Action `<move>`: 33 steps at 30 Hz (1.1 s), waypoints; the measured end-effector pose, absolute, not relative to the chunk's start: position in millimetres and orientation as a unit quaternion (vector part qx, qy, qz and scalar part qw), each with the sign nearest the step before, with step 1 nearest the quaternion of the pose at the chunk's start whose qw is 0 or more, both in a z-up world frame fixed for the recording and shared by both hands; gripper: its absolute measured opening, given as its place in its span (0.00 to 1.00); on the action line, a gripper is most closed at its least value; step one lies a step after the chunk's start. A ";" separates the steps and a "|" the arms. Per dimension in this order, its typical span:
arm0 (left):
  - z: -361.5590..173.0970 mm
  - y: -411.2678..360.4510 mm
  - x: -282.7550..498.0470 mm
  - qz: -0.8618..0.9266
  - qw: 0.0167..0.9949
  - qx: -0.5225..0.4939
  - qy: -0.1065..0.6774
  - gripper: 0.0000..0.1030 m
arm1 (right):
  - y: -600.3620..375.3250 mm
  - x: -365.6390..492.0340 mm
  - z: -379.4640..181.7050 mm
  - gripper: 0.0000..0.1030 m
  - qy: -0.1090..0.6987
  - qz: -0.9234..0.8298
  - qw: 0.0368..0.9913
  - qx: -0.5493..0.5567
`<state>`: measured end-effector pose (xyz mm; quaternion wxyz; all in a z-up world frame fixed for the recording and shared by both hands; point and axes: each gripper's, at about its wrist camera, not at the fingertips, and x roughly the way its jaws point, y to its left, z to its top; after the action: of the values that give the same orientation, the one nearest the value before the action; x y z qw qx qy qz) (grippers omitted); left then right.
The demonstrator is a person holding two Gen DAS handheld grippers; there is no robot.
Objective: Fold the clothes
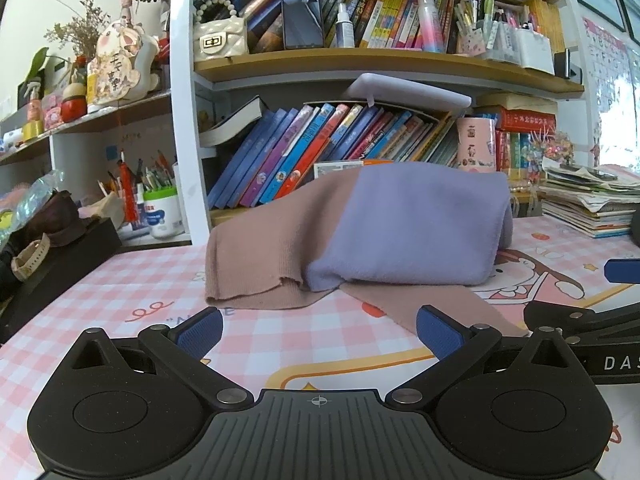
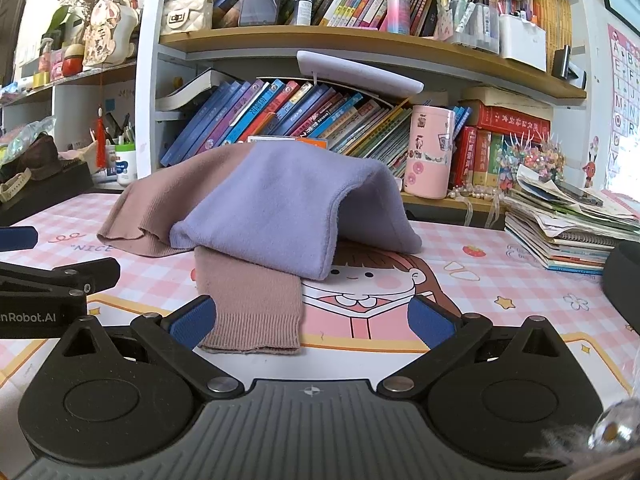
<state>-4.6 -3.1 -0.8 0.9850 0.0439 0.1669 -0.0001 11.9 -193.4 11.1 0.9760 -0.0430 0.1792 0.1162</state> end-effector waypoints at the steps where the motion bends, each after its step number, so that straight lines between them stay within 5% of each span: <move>1: -0.9 -3.3 -4.8 0.001 0.985 0.045 0.167 1.00 | -193.5 11.9 11.2 1.00 0.179 0.116 0.976 -0.043; 33: -2.5 -6.4 -2.1 0.016 0.983 0.057 0.174 1.00 | -195.4 12.8 10.5 1.00 0.183 0.127 0.974 -0.033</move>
<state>-2.1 -6.4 -2.5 0.9830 0.0568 0.1741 0.0159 12.8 -195.4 10.5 0.9744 -0.0334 0.1828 0.1269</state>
